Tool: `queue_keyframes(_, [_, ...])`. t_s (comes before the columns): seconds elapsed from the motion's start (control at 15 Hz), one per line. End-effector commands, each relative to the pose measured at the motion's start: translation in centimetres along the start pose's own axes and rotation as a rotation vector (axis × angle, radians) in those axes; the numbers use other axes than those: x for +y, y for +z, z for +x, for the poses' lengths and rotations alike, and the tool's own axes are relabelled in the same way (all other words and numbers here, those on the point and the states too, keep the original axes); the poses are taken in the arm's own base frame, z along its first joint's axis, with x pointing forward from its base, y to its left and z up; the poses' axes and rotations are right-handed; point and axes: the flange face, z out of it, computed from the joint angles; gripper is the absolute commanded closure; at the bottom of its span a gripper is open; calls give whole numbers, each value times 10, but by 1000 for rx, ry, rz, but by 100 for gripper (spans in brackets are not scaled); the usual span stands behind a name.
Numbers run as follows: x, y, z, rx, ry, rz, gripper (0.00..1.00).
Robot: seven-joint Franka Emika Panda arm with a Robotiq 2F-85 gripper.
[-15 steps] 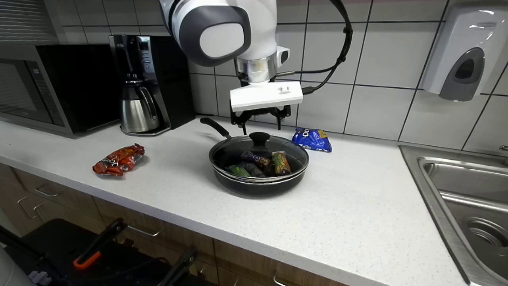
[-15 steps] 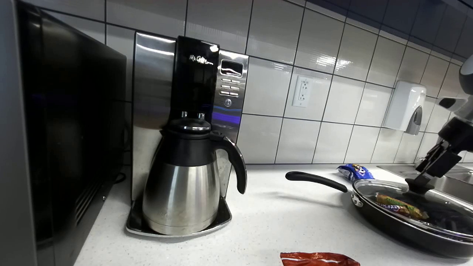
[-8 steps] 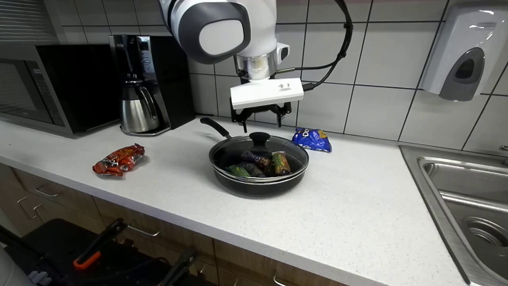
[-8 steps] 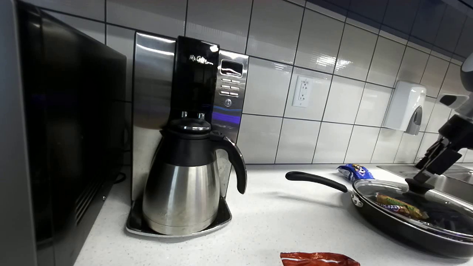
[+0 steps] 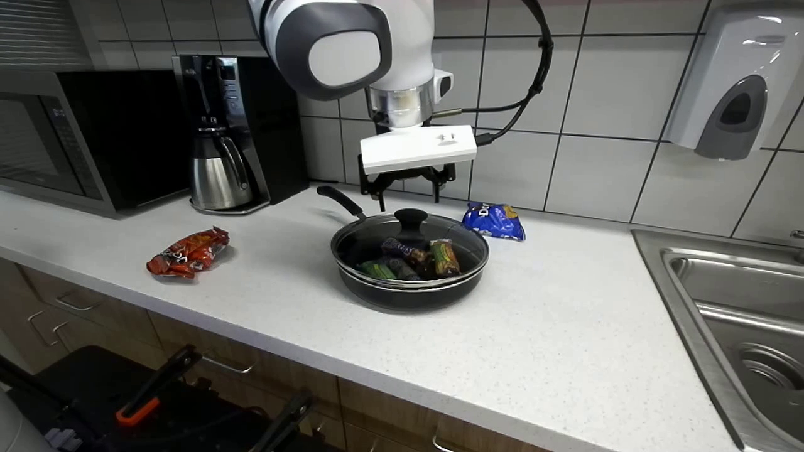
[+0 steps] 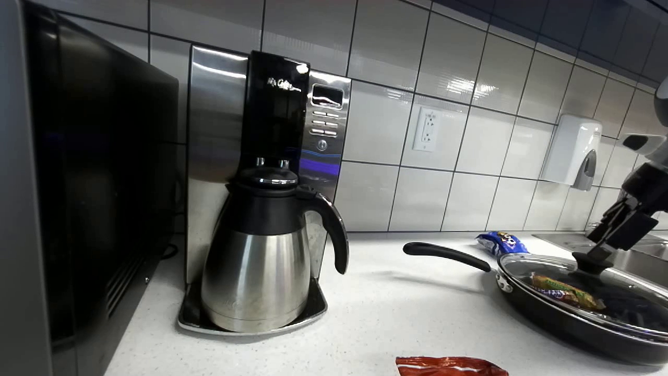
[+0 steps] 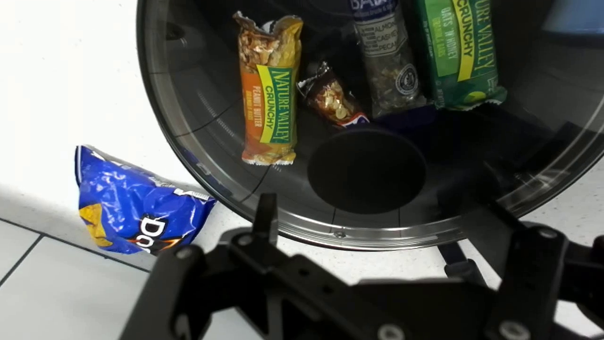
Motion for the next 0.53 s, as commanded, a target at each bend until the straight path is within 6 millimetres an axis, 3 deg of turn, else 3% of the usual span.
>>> queue_keyframes(0.0, [-10,-19,-9,13,24,13,0])
queue_keyframes(0.47, [-35,-24,-23,-66,87,30,0])
